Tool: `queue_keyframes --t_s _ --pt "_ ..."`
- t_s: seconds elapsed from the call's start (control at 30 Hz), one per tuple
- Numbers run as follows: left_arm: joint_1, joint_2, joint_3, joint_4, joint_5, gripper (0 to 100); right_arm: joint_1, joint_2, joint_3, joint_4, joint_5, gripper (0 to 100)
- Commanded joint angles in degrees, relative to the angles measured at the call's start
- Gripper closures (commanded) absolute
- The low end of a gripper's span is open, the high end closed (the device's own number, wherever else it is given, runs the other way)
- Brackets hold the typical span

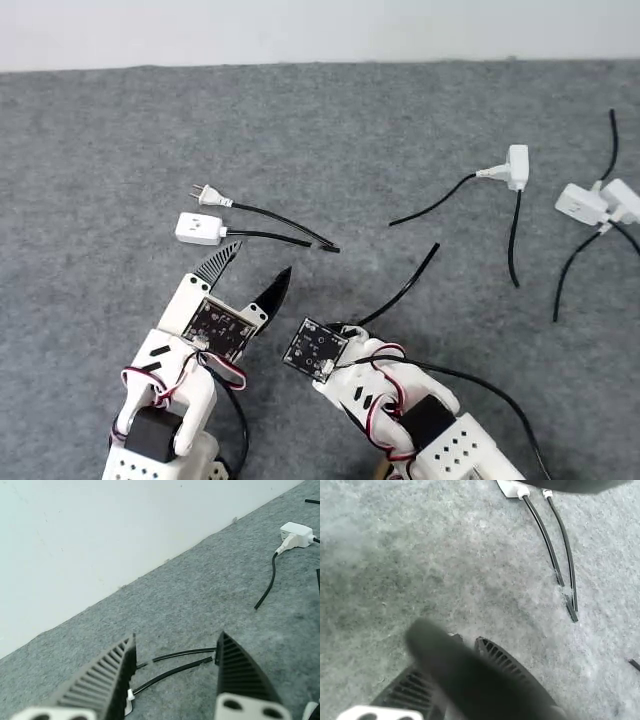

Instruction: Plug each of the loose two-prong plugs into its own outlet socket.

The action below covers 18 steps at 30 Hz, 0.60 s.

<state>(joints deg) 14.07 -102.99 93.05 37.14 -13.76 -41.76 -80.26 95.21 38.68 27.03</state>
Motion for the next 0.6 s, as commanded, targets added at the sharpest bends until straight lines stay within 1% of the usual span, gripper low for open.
queue_keyframes --t_s 0.0,0.33,0.4,0.47,0.57 --pt "-0.44 -0.18 -0.4 -1.76 0.53 75 -0.84 0.66 1.67 2.51 0.62 99.1" --pt "-0.35 -0.18 -0.4 -1.76 0.62 75 -0.48 0.57 1.67 -0.57 1.05 98.8" --pt "0.18 -0.18 -0.22 -1.76 0.62 75 1.54 0.57 1.67 -1.01 1.14 98.4" --pt "1.32 -0.18 -0.04 -1.58 0.26 75 3.74 0.57 1.32 -1.19 0.88 93.7" --pt "1.67 -0.18 0.48 -1.67 0.26 75 4.88 0.57 0.97 -0.75 0.53 80.0"
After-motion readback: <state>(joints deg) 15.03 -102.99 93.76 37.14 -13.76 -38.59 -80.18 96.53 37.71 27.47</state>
